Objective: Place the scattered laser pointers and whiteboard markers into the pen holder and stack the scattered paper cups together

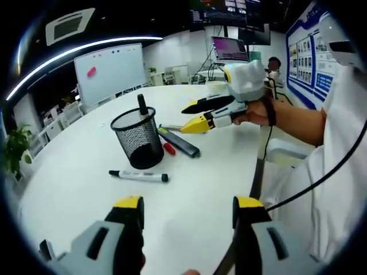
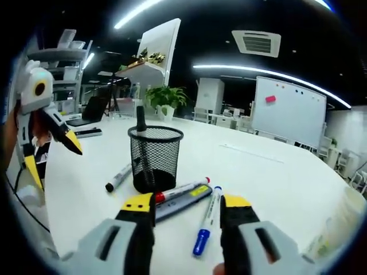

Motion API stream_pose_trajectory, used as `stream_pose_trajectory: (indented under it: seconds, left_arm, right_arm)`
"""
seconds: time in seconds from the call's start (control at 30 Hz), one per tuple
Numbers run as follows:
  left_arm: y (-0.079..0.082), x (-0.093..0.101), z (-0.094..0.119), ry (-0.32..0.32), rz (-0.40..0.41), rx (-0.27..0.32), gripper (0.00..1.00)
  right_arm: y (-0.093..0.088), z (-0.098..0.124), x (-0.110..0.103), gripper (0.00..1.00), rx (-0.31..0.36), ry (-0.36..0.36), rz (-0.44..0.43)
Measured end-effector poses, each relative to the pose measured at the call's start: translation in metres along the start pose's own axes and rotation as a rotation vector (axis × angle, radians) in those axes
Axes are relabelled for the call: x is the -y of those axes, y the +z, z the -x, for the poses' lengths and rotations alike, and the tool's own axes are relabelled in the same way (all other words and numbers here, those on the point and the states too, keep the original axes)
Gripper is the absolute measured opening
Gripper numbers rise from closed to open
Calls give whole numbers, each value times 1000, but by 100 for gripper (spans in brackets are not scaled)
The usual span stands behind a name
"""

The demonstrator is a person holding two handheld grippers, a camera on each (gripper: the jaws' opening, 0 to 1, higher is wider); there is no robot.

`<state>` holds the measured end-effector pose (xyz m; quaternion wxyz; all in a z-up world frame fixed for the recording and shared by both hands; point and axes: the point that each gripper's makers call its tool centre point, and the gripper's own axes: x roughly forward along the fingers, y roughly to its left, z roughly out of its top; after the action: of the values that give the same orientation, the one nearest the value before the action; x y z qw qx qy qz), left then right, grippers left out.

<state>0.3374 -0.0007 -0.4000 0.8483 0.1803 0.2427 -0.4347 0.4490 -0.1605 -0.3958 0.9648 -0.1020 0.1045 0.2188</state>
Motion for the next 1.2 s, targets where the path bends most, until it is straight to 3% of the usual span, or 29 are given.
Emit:
stream_pose_trajectory:
  seconds: [0.77,0.93,1.2]
  left_arm:
    - [1,3,-1,-4,-1,-1,64]
    - [1,4,-1,-7,-6,-3,64]
    - [3,3,0,-4,-9,-2,64]
  right_arm:
    - [-16,3,5,44,-38,-9,-25]
    - [-22,4,12,37,-56,-31,-37]
    - [-27,4,16,35,-79,-47,-53]
